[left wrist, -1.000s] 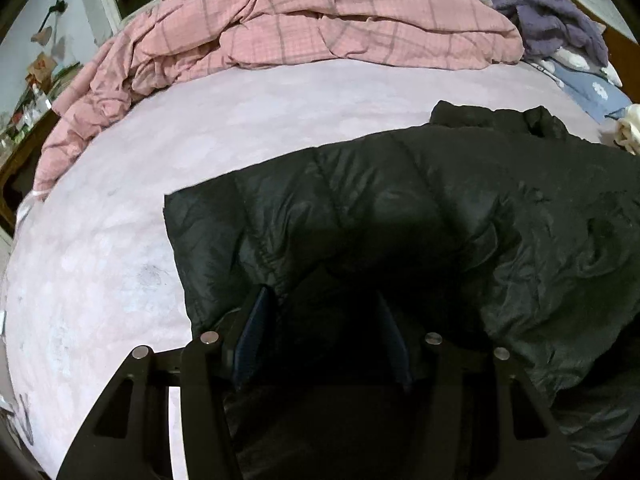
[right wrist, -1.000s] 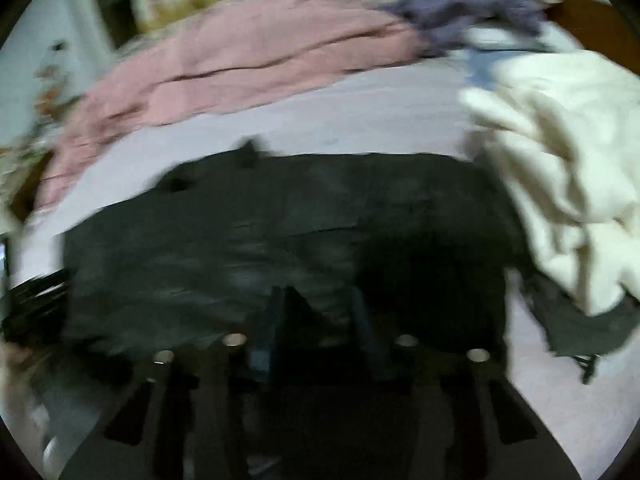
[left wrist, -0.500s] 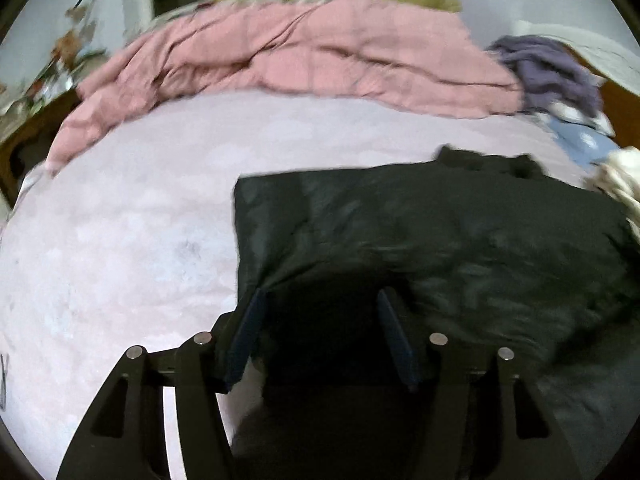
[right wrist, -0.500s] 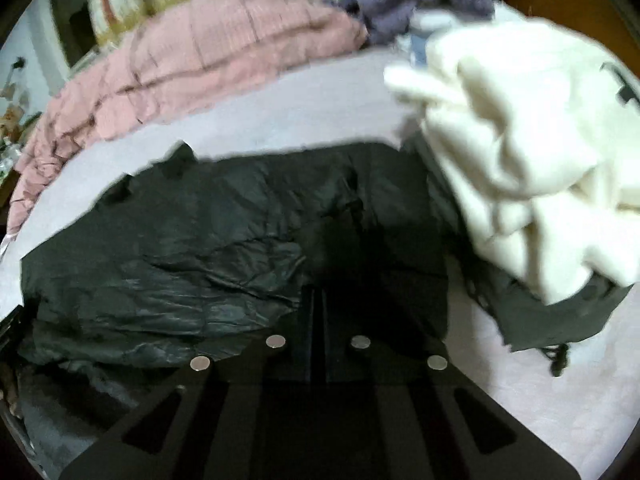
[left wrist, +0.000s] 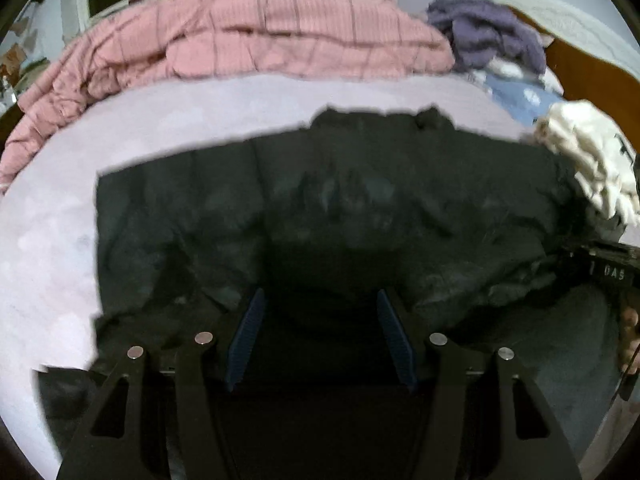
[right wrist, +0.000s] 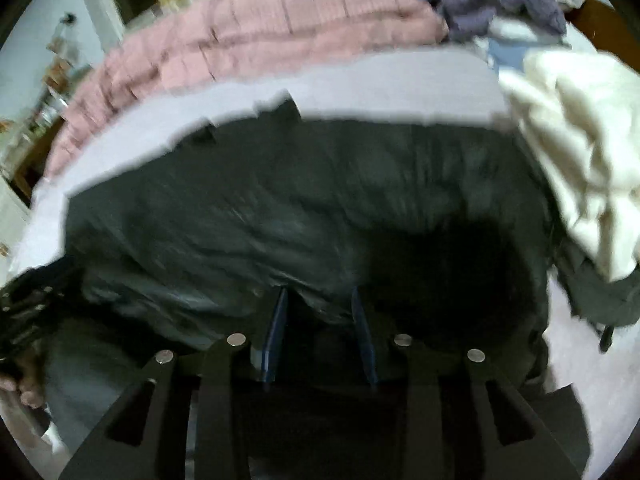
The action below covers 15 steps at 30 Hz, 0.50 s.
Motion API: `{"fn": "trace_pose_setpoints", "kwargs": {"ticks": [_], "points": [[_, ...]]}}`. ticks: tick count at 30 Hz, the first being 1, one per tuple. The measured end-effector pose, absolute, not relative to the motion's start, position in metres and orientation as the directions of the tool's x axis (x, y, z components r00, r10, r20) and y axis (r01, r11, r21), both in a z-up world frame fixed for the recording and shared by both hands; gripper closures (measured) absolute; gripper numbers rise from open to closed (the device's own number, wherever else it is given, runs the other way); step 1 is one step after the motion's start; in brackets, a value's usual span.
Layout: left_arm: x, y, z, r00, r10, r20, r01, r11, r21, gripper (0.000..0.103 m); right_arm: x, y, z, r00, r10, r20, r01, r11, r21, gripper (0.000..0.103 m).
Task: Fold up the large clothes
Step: 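Lift the grasped black jacket with both tools and fold it over, then release the jacket and lift both open tools away from it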
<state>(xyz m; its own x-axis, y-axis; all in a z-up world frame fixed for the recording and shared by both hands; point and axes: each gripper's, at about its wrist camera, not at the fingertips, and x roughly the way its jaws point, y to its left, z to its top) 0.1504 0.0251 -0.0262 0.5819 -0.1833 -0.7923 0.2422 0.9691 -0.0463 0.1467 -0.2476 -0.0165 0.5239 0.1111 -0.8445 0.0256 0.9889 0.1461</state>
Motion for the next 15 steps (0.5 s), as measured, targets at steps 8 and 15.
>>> {"fn": "trace_pose_setpoints", "kwargs": {"ticks": [8, 15], "points": [[0.137, 0.024, -0.033, 0.640, -0.177, -0.748, 0.223, 0.974, -0.039, 0.049, 0.148, -0.254, -0.023, 0.520, 0.138, -0.843, 0.031, 0.983, 0.180, 0.068], [0.092, 0.016, 0.000, 0.752, -0.191, -0.630, 0.223, 0.974, -0.029, 0.052, 0.146, -0.255, 0.013, 0.505, 0.080, -0.859, -0.046, 0.997, 0.065, 0.068]]}}
